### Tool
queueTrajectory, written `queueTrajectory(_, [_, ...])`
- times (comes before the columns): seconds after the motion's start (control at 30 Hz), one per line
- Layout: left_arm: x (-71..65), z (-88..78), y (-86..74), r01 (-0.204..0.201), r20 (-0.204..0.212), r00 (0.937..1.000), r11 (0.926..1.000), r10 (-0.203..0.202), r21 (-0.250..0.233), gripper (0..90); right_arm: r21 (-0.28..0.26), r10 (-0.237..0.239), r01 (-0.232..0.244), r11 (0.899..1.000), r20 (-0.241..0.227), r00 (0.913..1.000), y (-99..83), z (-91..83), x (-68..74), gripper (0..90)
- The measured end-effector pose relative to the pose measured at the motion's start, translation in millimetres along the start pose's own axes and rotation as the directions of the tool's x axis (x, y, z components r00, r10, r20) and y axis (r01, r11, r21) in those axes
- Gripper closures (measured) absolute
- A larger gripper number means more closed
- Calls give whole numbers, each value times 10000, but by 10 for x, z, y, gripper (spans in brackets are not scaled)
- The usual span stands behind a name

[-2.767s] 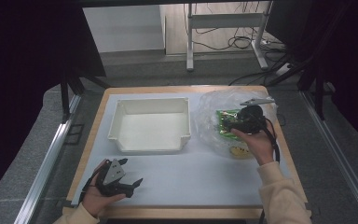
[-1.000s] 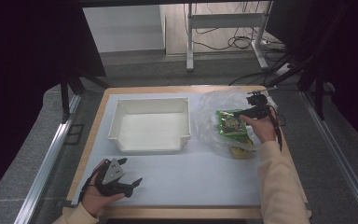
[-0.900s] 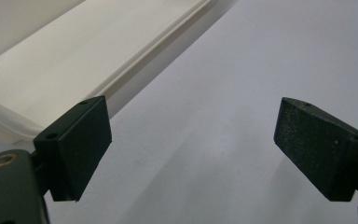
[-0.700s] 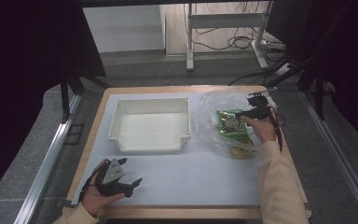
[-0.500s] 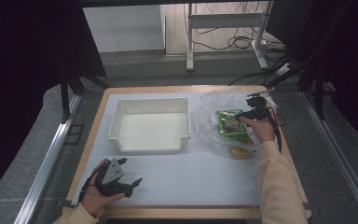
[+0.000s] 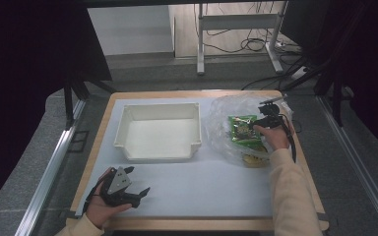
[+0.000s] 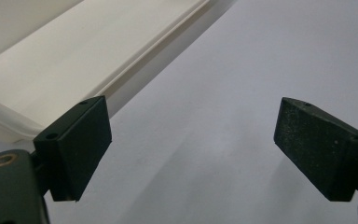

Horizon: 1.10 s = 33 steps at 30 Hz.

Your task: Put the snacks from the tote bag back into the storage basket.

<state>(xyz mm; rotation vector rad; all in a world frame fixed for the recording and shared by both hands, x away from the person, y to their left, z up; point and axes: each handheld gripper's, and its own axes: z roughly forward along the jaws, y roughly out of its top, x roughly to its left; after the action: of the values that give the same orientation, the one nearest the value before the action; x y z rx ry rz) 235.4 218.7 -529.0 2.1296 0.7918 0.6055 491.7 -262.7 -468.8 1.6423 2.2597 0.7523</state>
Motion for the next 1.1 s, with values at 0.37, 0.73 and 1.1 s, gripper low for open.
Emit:
queueTrajectory(0.37, [-6,7,-1,37,1,10000,10000,-37,-17,110,276,340,-339,9990,-39,9994,-57,64,-85,568])
queueTrajectory(0.73, [0,3,-1,-6,-11,10000,10000,6,3,110,680,544,-547,9962,61,9985,-70,125,-103,648])
queueTrajectory(1.1, [1,-1,-2,-12,-8,10000,10000,12,-10,110,970,1086,-1114,9890,332,9935,-60,155,-67,750])
